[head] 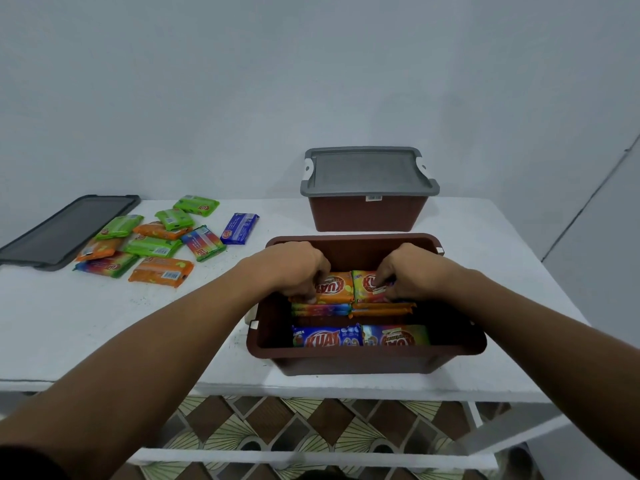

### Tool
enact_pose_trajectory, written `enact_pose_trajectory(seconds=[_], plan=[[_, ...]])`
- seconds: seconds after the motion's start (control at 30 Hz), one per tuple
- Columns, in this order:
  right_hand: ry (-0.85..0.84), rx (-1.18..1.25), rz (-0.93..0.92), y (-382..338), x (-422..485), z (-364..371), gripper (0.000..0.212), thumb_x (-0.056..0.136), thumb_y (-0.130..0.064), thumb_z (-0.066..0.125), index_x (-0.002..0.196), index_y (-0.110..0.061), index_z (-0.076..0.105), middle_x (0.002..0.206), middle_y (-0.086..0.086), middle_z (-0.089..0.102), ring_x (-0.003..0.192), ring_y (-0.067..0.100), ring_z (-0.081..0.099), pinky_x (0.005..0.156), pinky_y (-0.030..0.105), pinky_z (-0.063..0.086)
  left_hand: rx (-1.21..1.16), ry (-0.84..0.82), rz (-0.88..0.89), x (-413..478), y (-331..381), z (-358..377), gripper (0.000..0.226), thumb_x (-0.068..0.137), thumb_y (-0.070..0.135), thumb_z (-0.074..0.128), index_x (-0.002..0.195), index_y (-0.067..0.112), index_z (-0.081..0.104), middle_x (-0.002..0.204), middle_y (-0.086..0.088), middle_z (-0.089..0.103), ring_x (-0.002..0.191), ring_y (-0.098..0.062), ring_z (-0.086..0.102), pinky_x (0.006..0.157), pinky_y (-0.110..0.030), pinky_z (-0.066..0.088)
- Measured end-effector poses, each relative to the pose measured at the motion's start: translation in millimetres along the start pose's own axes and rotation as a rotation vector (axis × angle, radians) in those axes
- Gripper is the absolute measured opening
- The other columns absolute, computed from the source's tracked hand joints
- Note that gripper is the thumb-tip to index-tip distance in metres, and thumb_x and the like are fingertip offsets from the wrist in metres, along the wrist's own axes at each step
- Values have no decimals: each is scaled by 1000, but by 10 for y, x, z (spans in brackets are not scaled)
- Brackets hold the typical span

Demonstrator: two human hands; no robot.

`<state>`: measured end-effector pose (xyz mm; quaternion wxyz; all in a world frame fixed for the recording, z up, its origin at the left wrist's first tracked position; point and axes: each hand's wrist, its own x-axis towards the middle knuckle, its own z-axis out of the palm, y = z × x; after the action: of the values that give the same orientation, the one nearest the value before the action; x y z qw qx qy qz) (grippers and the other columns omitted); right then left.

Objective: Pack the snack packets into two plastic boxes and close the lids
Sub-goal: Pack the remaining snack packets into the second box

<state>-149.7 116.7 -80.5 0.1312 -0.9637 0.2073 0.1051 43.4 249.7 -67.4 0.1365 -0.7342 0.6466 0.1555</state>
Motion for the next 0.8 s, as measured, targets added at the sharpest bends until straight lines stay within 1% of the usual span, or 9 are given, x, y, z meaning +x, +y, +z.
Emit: enact_pose_trajectory(seconds=[0.17,0.23,0.3,0.37,0.43,0.53,0.63,0.7,0.8], plan=[[2,6,15,-11,-25,4,37,91,-27,72,127,-18,70,129,-5,68,113,11,63,100,28,52,1,2,-18,17,31,-24,33,86,37,77,116,28,66,103,7,62,94,-15,57,78,-28,44],[0,23,12,-25,-33,-8,36,90,-26,73,125,-18,71,127,-5,69,111,10,64,98,27,53,-4,-13,4,-10,18,-20,29,87,36,77,113,28,68,101,8,62,94,-14,58,79,-29,45],[5,64,7,-62,-47,-64,33,90,-27,73,123,-19,73,123,-8,69,106,7,64,94,22,52,-47,12,66,-46,-42,-33,18,89,33,75,106,27,72,103,10,66,99,-13,61,84,-31,50],[88,172,0,-129,-48,-148,26,90,-27,72,115,-23,76,109,-13,72,94,0,66,86,18,52,-164,125,143,-107,-120,-73,5,92,26,71,96,26,74,101,11,69,97,-10,63,84,-30,53],[273,292,-6,-222,-15,-240,16,89,-27,74,104,-26,80,94,-18,72,84,-6,65,77,13,51,-258,273,168,-174,-183,-143,6,94,25,68,92,24,73,95,8,69,90,-9,64,77,-28,52],[489,373,-29,-400,129,-346,11,88,-27,75,97,-26,81,88,-14,74,82,-3,66,71,11,48,-316,493,189,-236,-314,-223,8,95,30,66,94,24,71,89,4,70,83,-15,64,74,-35,54],[559,366,-66,-605,341,-398,11,87,-25,74,96,-24,82,86,-10,76,77,1,67,70,17,50,-325,617,197,-308,-486,-264,9,95,28,66,96,21,72,90,5,69,81,-14,61,75,-37,52],[558,359,-80,-757,489,-415,12,87,-24,73,94,-22,82,84,-7,77,75,6,69,71,26,56,-324,648,188,-370,-632,-259,11,96,26,65,96,19,73,89,6,69,79,-13,58,75,-37,52],[531,358,-99,-1000,698,-434,12,88,-22,71,93,-20,82,80,-5,76,71,8,69,69,28,56,-324,668,162,-475,-885,-211,13,97,27,64,96,19,74,91,6,70,80,-14,59,76,-39,52]])
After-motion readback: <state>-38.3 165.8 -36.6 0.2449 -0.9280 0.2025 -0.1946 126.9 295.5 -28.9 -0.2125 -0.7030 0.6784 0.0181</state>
